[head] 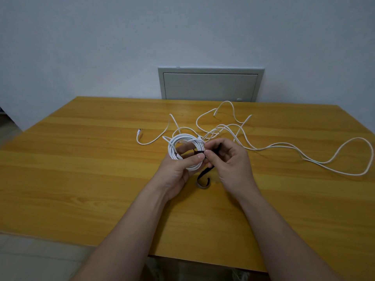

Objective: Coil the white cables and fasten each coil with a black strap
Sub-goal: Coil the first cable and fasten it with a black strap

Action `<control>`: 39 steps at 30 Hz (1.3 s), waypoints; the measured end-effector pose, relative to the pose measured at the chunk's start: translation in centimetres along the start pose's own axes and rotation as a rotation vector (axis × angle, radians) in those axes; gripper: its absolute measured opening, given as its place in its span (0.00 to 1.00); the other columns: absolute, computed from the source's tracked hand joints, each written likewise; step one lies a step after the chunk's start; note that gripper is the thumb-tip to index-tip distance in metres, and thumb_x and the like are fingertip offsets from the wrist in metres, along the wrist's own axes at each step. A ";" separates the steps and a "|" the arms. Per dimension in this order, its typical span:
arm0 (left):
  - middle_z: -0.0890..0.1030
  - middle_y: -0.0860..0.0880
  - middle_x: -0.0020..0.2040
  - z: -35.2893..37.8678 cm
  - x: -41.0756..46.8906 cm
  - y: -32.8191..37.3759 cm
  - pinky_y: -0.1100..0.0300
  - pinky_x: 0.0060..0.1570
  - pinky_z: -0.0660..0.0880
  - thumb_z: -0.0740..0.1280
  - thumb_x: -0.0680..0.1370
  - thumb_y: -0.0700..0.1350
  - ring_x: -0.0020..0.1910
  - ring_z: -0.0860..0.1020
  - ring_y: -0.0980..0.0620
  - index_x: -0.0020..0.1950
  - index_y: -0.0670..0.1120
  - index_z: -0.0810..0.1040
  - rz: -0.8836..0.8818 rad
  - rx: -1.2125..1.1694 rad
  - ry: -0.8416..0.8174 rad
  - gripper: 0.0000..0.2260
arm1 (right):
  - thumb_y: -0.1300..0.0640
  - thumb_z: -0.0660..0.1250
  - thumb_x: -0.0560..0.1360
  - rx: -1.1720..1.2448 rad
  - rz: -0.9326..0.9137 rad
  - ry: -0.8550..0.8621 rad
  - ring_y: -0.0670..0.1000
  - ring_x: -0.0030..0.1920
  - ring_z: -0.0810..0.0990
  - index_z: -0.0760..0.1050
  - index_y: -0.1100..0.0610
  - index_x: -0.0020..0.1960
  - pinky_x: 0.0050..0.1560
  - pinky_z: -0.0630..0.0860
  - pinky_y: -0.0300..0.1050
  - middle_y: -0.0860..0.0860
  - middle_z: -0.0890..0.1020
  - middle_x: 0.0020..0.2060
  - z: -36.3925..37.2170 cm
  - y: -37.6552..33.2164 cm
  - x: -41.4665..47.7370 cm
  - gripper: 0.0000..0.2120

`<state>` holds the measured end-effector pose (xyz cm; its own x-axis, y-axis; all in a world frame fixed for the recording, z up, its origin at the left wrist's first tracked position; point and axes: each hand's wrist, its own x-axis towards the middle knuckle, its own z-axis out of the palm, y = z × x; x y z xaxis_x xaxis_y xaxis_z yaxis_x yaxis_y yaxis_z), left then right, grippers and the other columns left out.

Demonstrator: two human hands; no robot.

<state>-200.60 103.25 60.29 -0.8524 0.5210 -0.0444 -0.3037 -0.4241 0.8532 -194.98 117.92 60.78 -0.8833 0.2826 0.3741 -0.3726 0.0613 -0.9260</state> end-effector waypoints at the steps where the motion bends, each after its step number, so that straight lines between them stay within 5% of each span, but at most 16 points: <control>1: 0.85 0.38 0.51 0.1 0.0 0.0 0.57 0.49 0.83 0.74 0.71 0.30 0.48 0.85 0.44 0.63 0.33 0.78 0.013 -0.002 0.019 0.20 | 0.72 0.70 0.76 -0.002 0.005 0.028 0.48 0.37 0.82 0.80 0.64 0.48 0.40 0.80 0.40 0.54 0.84 0.41 0.1 0.0 0.0 0.05; 5: 0.86 0.41 0.46 0.4 -0.1 0.5 0.59 0.45 0.83 0.76 0.67 0.31 0.44 0.85 0.46 0.53 0.40 0.81 0.056 -0.059 0.111 0.17 | 0.68 0.72 0.76 -0.058 0.016 0.150 0.51 0.39 0.87 0.85 0.62 0.51 0.43 0.81 0.40 0.56 0.86 0.46 0.0 0.4 0.0 0.06; 9: 0.86 0.44 0.43 0.3 0.1 0.7 0.60 0.42 0.82 0.75 0.67 0.31 0.42 0.85 0.49 0.51 0.42 0.79 0.092 -0.072 0.190 0.16 | 0.67 0.73 0.76 -0.070 0.122 0.174 0.51 0.39 0.88 0.86 0.59 0.52 0.43 0.81 0.39 0.54 0.88 0.39 -0.6 0.4 0.1 0.08; 15: 0.85 0.40 0.46 -0.1 0.6 0.3 0.56 0.44 0.82 0.77 0.69 0.29 0.44 0.85 0.45 0.55 0.37 0.80 0.150 0.090 0.321 0.17 | 0.70 0.75 0.74 -0.070 0.046 0.175 0.52 0.35 0.86 0.83 0.61 0.50 0.39 0.81 0.40 0.55 0.86 0.37 -0.8 -0.5 0.0 0.07; 20: 0.86 0.43 0.43 -0.2 0.6 -0.1 0.47 0.49 0.81 0.80 0.64 0.37 0.44 0.84 0.45 0.44 0.45 0.86 0.265 0.359 0.349 0.11 | 0.72 0.76 0.71 -0.007 0.026 0.066 0.53 0.33 0.85 0.78 0.61 0.46 0.34 0.81 0.41 0.54 0.85 0.34 -0.4 -0.8 -0.4 0.10; 29: 0.86 0.48 0.40 0.3 0.2 -0.2 0.48 0.46 0.83 0.78 0.69 0.30 0.42 0.84 0.49 0.46 0.45 0.85 0.316 0.453 0.275 0.12 | 0.69 0.77 0.70 0.048 0.125 0.032 0.52 0.33 0.84 0.79 0.65 0.43 0.37 0.81 0.43 0.59 0.85 0.34 0.4 0.0 0.0 0.07; 34: 0.84 0.53 0.37 0.2 0.3 -0.2 0.62 0.39 0.79 0.77 0.68 0.28 0.38 0.83 0.56 0.43 0.45 0.83 0.290 0.444 0.218 0.13 | 0.64 0.65 0.81 0.217 0.234 0.038 0.57 0.36 0.85 0.83 0.67 0.47 0.38 0.83 0.42 0.63 0.86 0.37 0.0 -0.2 0.3 0.10; 39: 0.86 0.43 0.48 -0.2 0.3 -0.2 0.56 0.50 0.79 0.77 0.69 0.30 0.49 0.84 0.48 0.52 0.39 0.85 0.325 0.477 0.117 0.13 | 0.75 0.69 0.73 0.205 0.212 0.006 0.54 0.41 0.86 0.82 0.68 0.52 0.45 0.83 0.42 0.62 0.87 0.42 -0.3 -0.3 0.1 0.09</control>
<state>-200.90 103.40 60.03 -0.9192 0.3235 0.2247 0.1832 -0.1540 0.9709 -194.86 118.23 61.07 -0.9462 0.2739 0.1725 -0.2301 -0.1943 -0.9536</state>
